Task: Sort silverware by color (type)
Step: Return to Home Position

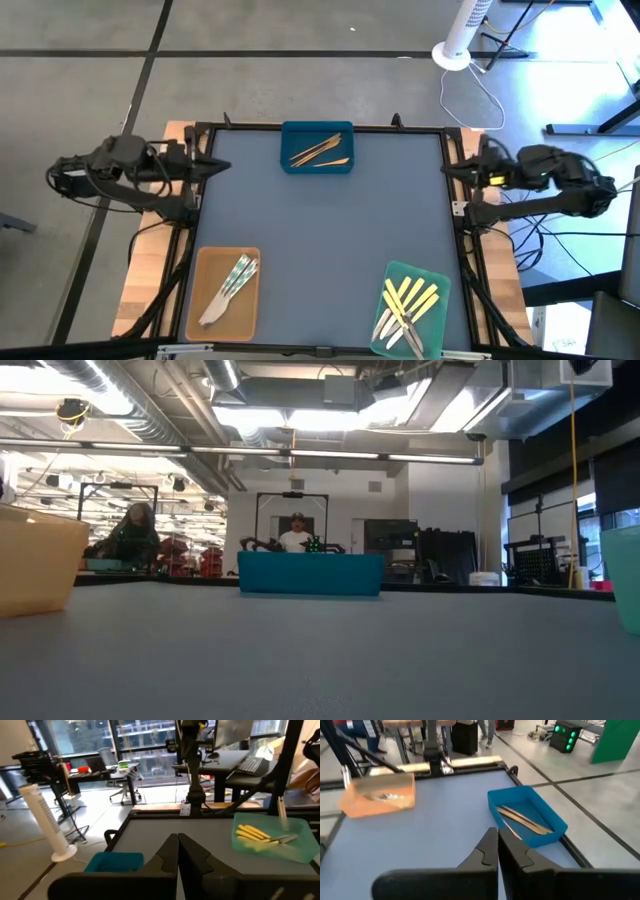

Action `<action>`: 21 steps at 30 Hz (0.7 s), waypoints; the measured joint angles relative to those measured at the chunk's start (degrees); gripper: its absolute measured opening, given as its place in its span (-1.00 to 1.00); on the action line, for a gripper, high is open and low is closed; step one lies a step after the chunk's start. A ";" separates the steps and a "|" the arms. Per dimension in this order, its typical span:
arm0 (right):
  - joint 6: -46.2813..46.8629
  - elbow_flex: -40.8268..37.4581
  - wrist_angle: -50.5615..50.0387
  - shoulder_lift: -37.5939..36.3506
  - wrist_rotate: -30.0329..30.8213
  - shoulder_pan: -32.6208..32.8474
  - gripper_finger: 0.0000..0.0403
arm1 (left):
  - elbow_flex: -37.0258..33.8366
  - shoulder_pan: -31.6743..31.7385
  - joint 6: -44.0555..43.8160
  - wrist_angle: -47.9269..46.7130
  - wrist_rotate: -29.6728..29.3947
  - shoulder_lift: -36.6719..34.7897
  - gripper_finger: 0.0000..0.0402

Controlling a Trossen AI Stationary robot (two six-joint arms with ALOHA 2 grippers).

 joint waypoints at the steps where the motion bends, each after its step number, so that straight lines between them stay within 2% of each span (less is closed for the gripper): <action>1: -0.27 -1.20 0.46 -0.41 -0.04 0.00 -1.00 | -1.26 0.00 0.07 1.11 0.39 -0.38 -1.00; 9: -1.86 -10.73 10.12 -5.83 -6.45 0.04 -1.00 | -13.94 0.02 0.14 11.36 0.70 -6.80 -1.00; 21: 0.59 -22.64 18.20 -16.96 -6.51 0.04 -1.00 | -29.58 0.02 0.13 22.39 0.83 -20.36 -1.00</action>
